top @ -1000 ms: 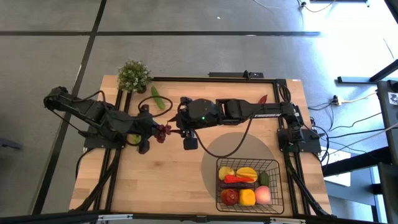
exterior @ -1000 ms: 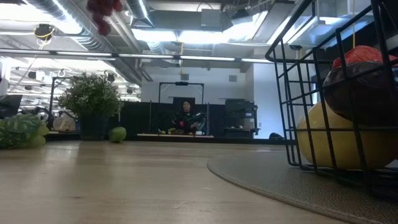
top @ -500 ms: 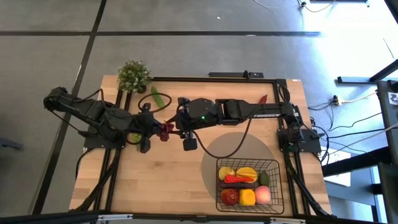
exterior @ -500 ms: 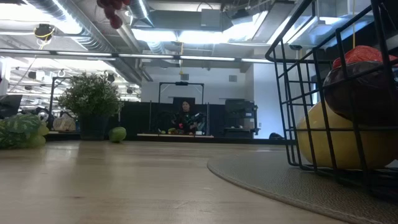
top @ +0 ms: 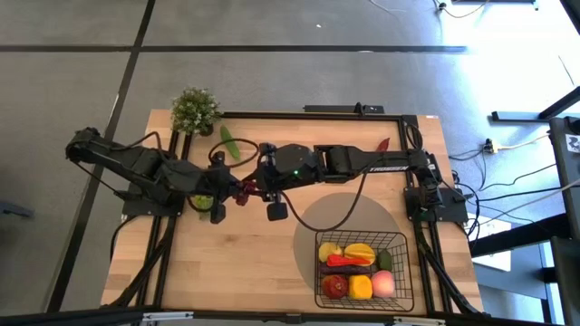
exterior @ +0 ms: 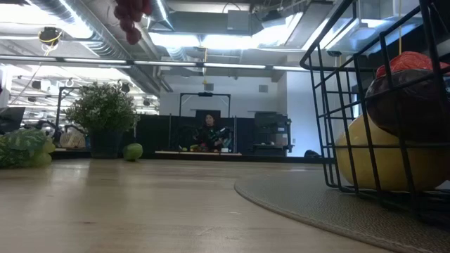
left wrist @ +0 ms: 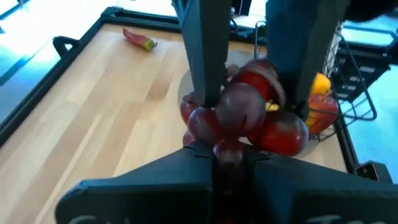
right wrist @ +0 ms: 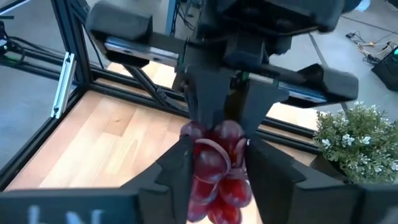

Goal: Build produce basket
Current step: Put the red grapes into the wire basket

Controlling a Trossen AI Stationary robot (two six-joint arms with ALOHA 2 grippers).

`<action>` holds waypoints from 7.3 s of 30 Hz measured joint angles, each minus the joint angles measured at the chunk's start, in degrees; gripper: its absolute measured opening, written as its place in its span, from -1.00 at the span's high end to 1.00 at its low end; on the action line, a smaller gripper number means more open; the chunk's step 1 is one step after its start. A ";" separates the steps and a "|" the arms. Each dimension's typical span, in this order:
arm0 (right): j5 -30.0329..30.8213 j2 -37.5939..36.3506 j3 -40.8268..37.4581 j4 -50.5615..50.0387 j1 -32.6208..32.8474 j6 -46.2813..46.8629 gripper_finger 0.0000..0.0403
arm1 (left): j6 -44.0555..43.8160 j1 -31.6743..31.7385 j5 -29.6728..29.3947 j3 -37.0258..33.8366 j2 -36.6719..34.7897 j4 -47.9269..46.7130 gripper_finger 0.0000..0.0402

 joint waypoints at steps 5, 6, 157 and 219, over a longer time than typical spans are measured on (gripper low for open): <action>0.04 0.00 0.00 -1.38 -0.04 0.23 0.49 | 0.15 0.00 0.02 -0.05 0.12 -0.21 1.00; 0.04 0.00 0.00 -1.51 -0.04 0.21 0.49 | 0.20 0.00 0.02 -0.05 0.11 -0.27 1.00; -6.27 -11.40 -18.45 -55.80 34.77 112.56 1.00 | -16.66 -0.79 11.04 0.02 -10.08 -22.00 0.48; -8.84 -15.74 -35.67 -51.47 35.86 106.34 0.90 | -19.63 -0.79 9.51 -0.05 -10.08 -22.00 0.48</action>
